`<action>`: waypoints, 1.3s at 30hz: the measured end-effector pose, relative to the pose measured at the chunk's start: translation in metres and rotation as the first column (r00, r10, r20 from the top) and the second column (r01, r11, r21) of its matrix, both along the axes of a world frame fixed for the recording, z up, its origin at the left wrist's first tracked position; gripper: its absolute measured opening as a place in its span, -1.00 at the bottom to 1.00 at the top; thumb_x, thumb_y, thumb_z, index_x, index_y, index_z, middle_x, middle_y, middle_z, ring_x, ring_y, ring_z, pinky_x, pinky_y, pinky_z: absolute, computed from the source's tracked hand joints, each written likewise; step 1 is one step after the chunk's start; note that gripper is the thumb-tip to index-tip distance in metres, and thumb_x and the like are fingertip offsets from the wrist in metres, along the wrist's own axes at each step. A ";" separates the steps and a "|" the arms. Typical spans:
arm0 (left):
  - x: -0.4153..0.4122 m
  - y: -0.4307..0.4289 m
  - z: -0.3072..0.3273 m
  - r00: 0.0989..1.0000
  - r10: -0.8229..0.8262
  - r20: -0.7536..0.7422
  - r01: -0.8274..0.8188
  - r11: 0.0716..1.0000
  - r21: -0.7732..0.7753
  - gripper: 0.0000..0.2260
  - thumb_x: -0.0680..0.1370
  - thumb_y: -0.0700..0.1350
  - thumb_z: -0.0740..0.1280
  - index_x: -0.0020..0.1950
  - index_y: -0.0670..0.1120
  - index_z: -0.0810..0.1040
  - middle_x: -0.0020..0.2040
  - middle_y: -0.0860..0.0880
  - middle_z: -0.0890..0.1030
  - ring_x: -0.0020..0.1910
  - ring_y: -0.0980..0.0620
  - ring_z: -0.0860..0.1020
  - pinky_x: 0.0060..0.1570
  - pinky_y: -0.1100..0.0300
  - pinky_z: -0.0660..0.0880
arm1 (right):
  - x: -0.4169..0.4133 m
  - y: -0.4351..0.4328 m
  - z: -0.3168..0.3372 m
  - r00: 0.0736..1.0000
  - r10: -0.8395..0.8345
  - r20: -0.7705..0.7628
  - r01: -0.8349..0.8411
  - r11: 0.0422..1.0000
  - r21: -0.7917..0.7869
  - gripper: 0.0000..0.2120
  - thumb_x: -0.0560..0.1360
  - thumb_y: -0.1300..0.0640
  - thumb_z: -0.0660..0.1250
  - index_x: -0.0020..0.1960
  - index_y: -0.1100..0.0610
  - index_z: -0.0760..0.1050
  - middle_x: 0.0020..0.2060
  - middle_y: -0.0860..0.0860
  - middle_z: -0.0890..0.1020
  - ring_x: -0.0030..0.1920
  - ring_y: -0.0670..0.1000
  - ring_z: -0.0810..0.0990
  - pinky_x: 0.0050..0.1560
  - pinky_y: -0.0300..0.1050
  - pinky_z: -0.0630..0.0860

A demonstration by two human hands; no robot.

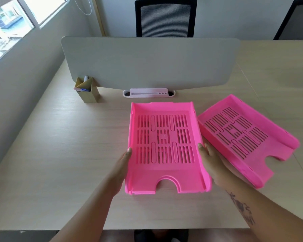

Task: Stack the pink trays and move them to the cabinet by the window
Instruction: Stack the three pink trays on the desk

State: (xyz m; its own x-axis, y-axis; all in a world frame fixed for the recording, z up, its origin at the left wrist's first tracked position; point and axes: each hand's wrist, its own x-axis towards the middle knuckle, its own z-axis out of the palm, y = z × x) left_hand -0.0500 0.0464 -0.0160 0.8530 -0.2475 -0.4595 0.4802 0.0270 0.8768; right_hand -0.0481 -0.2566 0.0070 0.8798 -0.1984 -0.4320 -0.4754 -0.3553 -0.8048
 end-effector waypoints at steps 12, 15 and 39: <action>0.009 -0.007 0.003 0.996 0.057 -0.068 -0.063 0.993 -0.103 -0.41 0.63 0.29 0.00 0.26 -0.09 0.60 0.17 -0.20 0.69 0.11 -0.23 0.67 -0.05 -0.12 0.64 | -0.009 0.013 -0.001 0.971 -0.225 -0.075 0.230 0.972 0.054 -0.34 0.57 -0.30 0.03 0.51 0.09 0.25 0.46 0.18 0.36 0.42 0.21 0.36 0.38 0.20 0.30; -0.012 0.005 0.008 0.998 0.047 0.041 -0.047 0.999 -0.011 -0.47 0.60 0.30 0.07 0.23 -0.02 0.62 0.09 -0.12 0.72 0.00 -0.12 0.71 -0.17 0.09 0.66 | -0.028 0.017 0.008 0.988 -0.134 -0.079 0.138 0.990 0.041 -0.34 0.53 -0.36 0.04 0.46 0.02 0.34 0.27 0.12 0.56 0.24 0.12 0.55 0.19 0.15 0.51; -0.046 0.026 -0.020 0.973 0.199 0.120 -0.225 0.933 0.280 -0.70 0.67 -0.23 0.19 0.37 0.00 0.43 0.14 -0.07 0.63 0.11 0.01 0.58 -0.02 0.13 0.53 | -0.061 0.069 -0.051 0.917 -0.394 0.064 0.392 0.919 0.041 -0.67 0.60 -0.01 0.24 0.31 0.09 0.48 -0.27 0.07 0.59 -0.36 -0.02 0.54 -0.56 -0.38 0.39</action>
State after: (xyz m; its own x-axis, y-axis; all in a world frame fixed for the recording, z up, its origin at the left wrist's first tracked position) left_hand -0.0959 0.0722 -0.0359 0.9114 0.0760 -0.4044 0.4113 -0.1415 0.9004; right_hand -0.1093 -0.1874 -0.0440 0.7616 -0.5230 -0.3826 -0.5145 -0.1291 -0.8477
